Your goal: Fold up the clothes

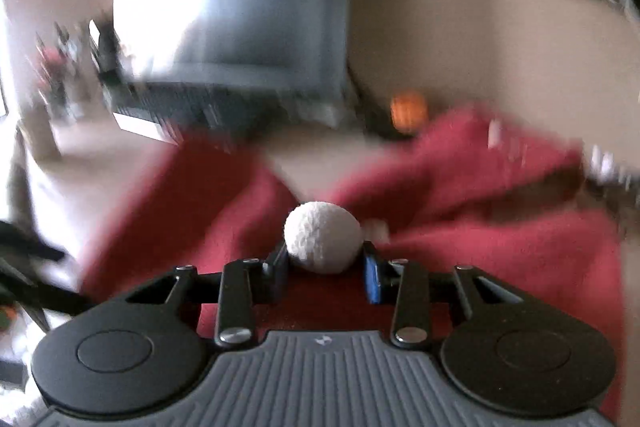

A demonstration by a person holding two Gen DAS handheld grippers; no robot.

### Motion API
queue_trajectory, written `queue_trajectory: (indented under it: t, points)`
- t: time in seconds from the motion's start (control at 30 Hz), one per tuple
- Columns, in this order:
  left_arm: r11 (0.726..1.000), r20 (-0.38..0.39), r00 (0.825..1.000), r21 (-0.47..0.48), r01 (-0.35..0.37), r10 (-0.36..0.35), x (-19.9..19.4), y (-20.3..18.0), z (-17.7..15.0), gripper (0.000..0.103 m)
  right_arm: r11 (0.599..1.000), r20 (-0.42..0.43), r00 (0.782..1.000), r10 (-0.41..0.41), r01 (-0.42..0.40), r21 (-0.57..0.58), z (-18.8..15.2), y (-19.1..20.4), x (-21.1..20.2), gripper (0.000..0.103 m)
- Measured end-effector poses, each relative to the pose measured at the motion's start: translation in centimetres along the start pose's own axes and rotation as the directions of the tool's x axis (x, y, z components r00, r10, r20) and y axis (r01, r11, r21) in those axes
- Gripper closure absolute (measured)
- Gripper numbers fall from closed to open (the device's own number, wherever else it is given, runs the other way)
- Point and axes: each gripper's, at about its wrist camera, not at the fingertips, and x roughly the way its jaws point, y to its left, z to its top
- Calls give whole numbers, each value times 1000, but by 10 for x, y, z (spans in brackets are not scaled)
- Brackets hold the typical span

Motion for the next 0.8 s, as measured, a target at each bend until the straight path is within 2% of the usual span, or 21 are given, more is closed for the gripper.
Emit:
queue_trajectory:
  t: [0.03, 0.07, 0.13, 0.2, 0.3, 0.4, 0.47, 0.5, 0.57, 0.63, 0.7, 0.73, 0.77, 0.8]
  points:
    - [1000, 9, 1000, 5, -2, 2, 0, -1, 3, 0, 1000, -28, 1000, -2, 2, 2, -3, -3, 7, 63]
    - [1000, 18, 1000, 9, -3, 3, 0, -2, 7, 0, 1000, -12, 1000, 19, -19, 9, -1, -6, -2, 60]
    - [1000, 37, 999, 19, -7, 6, 0, -4, 14, 0, 998, 28, 998, 51, -52, 18, 3, -12, -21, 40]
    - [1000, 55, 998, 28, -10, 9, 1, -6, 20, 0, 1000, 101, 995, 21, -23, 19, 9, -25, -45, 31]
    - [999, 83, 996, 41, -16, 12, 1, -9, 30, 0, 993, 157, 982, -107, 98, 65, 17, -59, -67, 30]
    - [998, 114, 993, 59, -33, 26, 6, -10, 43, 0, 957, 139, 955, -262, 239, 166, 17, -102, -67, 30]
    - [995, 140, 989, 77, -63, 51, 17, -8, 57, 0, 928, 93, 959, -267, 231, 292, 11, -137, -60, 30]
    - [993, 153, 986, 86, -78, 64, 22, -7, 63, 0, 913, 72, 968, -242, 202, 353, 8, -152, -53, 32]
    - [998, 131, 991, 56, -41, 33, 36, 3, 75, 1, 889, 42, 987, -156, 122, 441, 1, -173, -42, 51]
    - [1000, 106, 994, 17, 25, -27, 51, 11, 84, 1, 893, 28, 994, -101, 79, 443, -2, -173, -36, 71]
    - [998, 98, 994, 5, 58, -58, 62, 13, 86, 3, 920, 40, 994, -98, 75, 385, 1, -160, -44, 80]
    - [998, 104, 993, 3, 63, -63, 60, 12, 87, 22, 932, 46, 994, -96, 74, 355, 2, -154, -48, 89]
    - [998, 110, 992, 0, 68, -67, 57, 11, 87, 43, 941, 55, 994, -93, 70, 330, 4, -149, -54, 91]
    - [997, 117, 990, -3, 73, -72, 55, 10, 88, 75, 948, 70, 994, -86, 60, 314, 7, -146, -63, 91]
